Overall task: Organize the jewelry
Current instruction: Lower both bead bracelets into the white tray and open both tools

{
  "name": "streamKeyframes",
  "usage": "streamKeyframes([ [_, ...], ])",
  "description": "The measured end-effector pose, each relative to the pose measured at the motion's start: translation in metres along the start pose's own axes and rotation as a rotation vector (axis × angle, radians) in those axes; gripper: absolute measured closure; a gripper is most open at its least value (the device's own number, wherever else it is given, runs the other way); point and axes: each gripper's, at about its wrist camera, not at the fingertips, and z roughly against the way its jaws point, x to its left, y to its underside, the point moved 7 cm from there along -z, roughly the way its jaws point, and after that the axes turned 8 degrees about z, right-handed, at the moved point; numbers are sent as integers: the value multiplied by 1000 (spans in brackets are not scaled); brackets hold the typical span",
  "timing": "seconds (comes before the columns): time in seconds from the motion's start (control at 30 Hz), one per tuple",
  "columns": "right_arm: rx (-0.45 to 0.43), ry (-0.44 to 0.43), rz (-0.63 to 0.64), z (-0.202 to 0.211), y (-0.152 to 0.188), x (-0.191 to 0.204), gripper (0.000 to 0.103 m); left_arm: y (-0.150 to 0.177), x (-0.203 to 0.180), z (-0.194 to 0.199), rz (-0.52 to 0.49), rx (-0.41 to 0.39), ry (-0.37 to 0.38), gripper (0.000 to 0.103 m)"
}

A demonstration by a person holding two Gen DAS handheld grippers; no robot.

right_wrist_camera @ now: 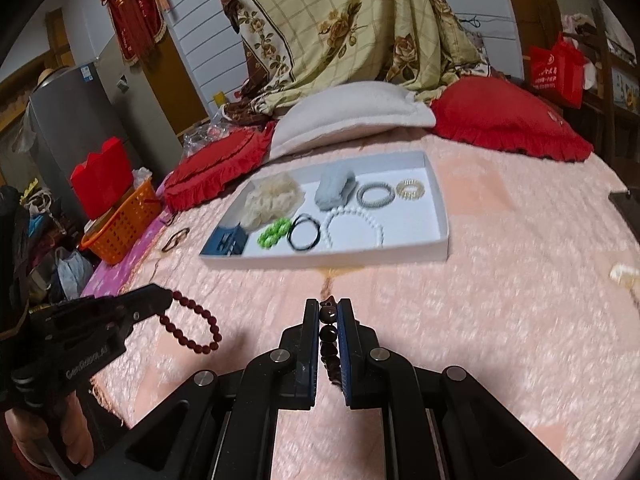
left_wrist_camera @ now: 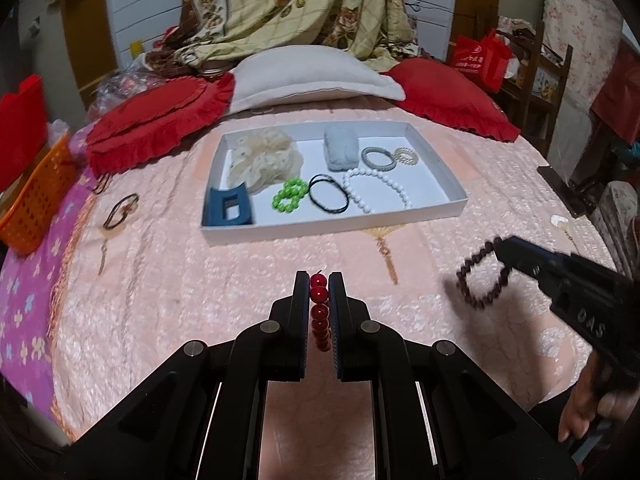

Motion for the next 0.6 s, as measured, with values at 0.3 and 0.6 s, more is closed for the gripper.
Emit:
streamKeyframes([
  [0.3,-43,-7,-5,-12,-60,-35,95,-56,-31,-15,-57,2,117,95],
  [0.6,-13,12,-37,-56,-97,-67,95,-102,-64,-56,-50,43,268,95],
])
